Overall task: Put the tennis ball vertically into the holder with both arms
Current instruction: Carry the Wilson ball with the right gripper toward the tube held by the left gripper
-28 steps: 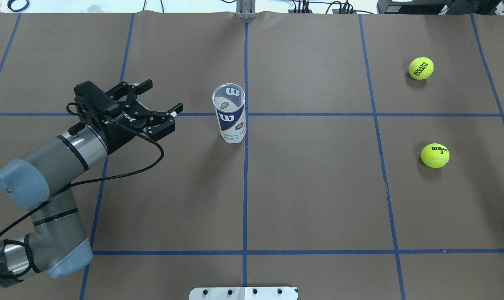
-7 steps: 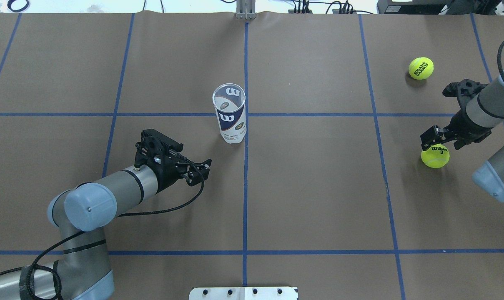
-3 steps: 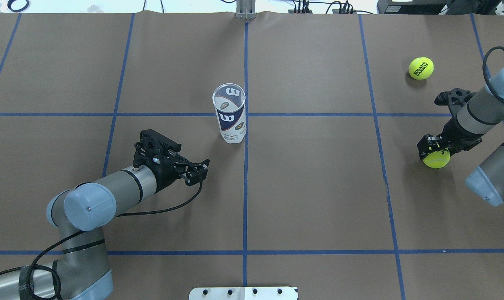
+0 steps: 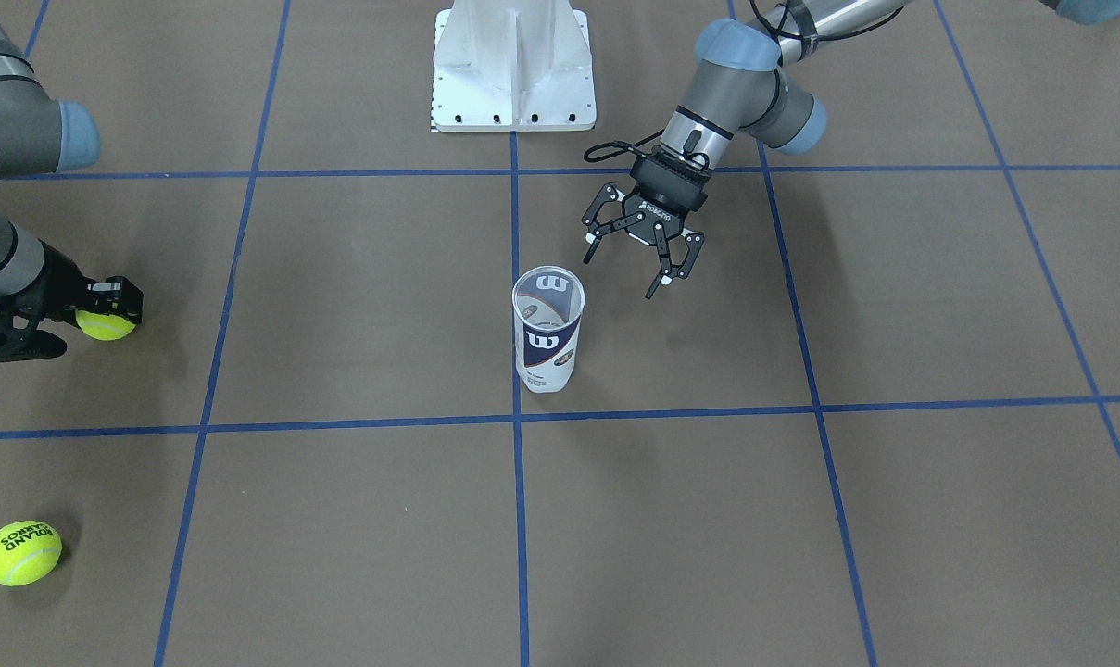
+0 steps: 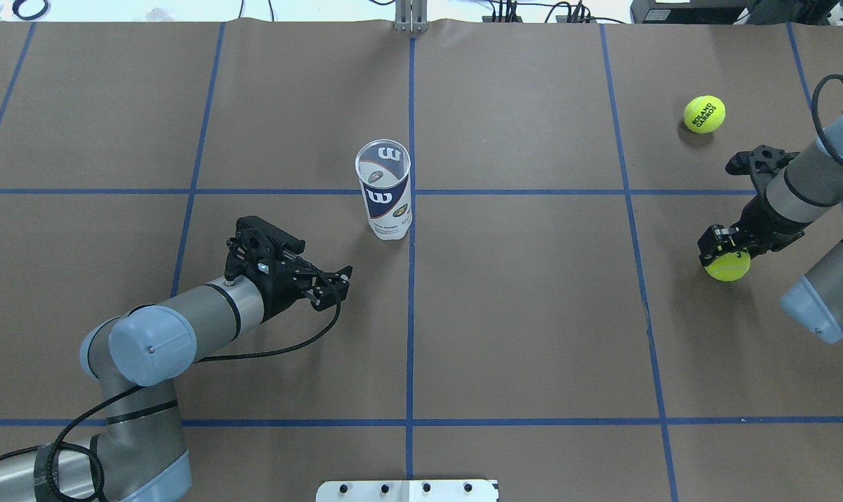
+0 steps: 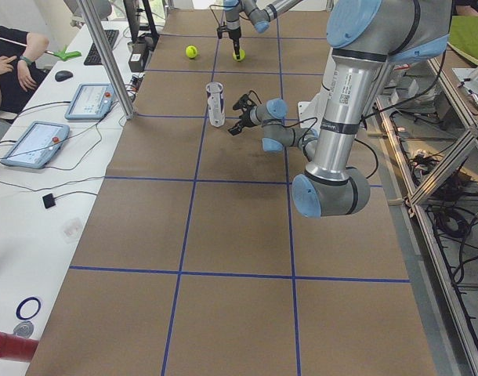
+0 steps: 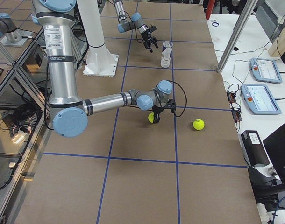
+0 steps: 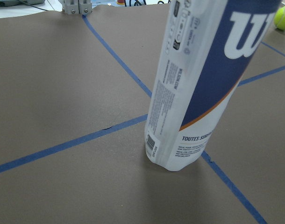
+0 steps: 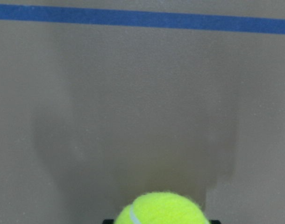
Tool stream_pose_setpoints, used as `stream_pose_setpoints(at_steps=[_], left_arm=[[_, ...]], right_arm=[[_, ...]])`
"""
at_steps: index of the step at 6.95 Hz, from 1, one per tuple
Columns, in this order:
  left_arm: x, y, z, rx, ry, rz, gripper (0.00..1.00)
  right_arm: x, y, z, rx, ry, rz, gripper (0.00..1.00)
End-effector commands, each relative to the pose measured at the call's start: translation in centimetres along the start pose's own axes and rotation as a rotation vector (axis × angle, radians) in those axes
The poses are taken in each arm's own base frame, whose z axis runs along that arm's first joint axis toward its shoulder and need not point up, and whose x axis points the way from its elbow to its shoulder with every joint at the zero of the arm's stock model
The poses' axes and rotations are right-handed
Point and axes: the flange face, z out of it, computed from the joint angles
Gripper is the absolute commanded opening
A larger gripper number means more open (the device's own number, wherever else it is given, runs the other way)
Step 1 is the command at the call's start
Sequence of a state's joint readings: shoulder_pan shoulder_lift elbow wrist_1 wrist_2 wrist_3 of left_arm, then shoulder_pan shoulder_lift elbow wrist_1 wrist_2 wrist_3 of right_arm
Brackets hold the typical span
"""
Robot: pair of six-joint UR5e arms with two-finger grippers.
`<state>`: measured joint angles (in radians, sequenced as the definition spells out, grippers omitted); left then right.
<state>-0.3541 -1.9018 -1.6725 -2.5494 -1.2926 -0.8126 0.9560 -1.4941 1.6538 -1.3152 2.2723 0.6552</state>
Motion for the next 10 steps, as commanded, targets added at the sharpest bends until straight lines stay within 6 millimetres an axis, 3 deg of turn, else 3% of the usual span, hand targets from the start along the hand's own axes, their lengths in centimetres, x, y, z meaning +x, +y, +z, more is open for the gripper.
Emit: stream_pose_setpoints(at_steps=[1,2,4,6,8,10], left_arm=[[0.1,0.3,0.2,0.000,-0.004,0.009,0.99],[0.6,0.3,1.2,0.002,-0.008,0.011,0.99],[3.0,-2.3,3.4,0.093,-0.054,0.061,0.98],[3.8,-3.4,3.8,0.128,-0.073,0.120,0.98],[4.8,-4.1,6.3,0.170,-0.119,0.144,0.98],[4.7,-4.1,6.5,0.193,-0.117,0.133,0.98]], right_arm=[[-0.1,-1.5,-5.3,0.018,-0.138,0.012,0.00],[-2.1,-3.1,-7.9,0.039,-0.187,0.003,0.00],[-4.4,-4.8,-10.8,0.071,-0.228,-0.017,0.00],[-9.5,-7.4,-14.4,0.068,-0.240,0.045,0.00],[-11.8,-7.8,-16.1,0.066,-0.242,0.060,0.00],[-13.4,-7.4,-17.4,0.080,-0.258,0.053,0.00]])
